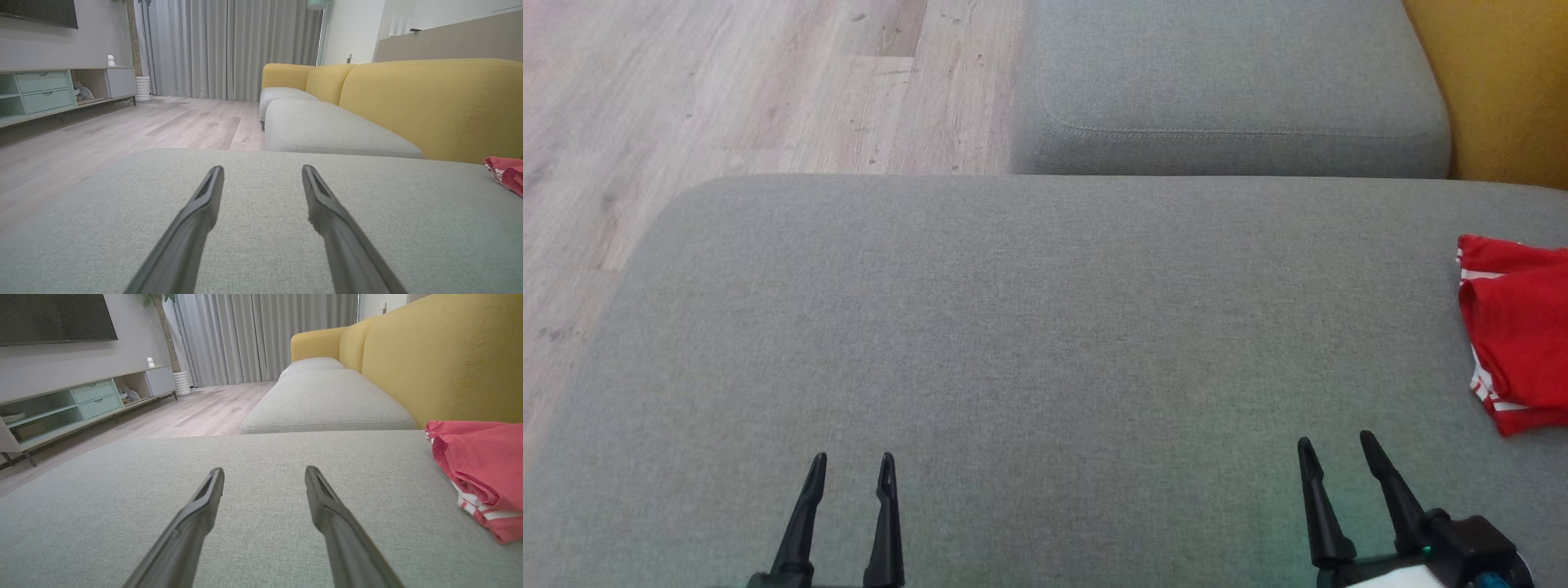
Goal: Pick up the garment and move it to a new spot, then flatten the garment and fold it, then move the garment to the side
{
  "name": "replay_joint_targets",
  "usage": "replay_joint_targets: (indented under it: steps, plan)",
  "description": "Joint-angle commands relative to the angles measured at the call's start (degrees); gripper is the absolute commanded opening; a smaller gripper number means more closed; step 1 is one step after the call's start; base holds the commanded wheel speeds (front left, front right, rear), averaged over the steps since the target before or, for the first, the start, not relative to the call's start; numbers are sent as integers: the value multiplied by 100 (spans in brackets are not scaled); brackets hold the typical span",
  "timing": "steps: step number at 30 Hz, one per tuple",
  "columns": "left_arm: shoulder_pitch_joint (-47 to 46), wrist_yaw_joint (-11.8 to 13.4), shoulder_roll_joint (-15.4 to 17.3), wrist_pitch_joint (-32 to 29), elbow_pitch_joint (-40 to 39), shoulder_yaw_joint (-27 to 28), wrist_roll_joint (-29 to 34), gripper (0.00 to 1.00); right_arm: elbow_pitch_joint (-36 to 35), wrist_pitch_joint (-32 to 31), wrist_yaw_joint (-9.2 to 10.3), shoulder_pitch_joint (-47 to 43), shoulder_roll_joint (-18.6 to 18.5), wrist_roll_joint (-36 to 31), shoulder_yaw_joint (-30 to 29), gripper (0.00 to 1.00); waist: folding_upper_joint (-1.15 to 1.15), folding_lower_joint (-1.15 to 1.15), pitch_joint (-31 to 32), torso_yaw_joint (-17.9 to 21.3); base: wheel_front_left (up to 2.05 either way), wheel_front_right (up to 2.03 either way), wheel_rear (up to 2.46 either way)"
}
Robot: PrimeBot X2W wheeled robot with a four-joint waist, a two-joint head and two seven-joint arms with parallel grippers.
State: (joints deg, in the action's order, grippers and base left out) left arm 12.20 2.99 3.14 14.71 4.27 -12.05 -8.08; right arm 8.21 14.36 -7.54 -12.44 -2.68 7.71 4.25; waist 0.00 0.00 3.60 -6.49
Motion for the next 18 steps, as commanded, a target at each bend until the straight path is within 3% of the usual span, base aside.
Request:
replay_joint_targets:
  steps: [1,3,4,9,18]
  plan:
    - [-175,1,-26,29,-170,204,33,100,-194,63,5,187,-36,-28,85,100,0,0,-5,-2,0,0,0]
    - [-172,2,-26,29,-174,203,37,100,-196,63,5,187,-31,-45,59,100,0,0,-7,-3,0,0,0]
    - [0,0,-1,0,17,2,8,0,17,-1,0,2,8,-18,-46,0,0,0,-5,-3,0,0,0]
    - [93,-1,-3,-5,500,-17,-1,0,501,-26,0,-61,11,-7,-25,0,0,1,-6,-1,0,0,0]
    - [-13,-64,34,-110,538,60,-628,0,527,-132,0,56,-24,617,-52,0,0,1,-32,45,0,0,0]
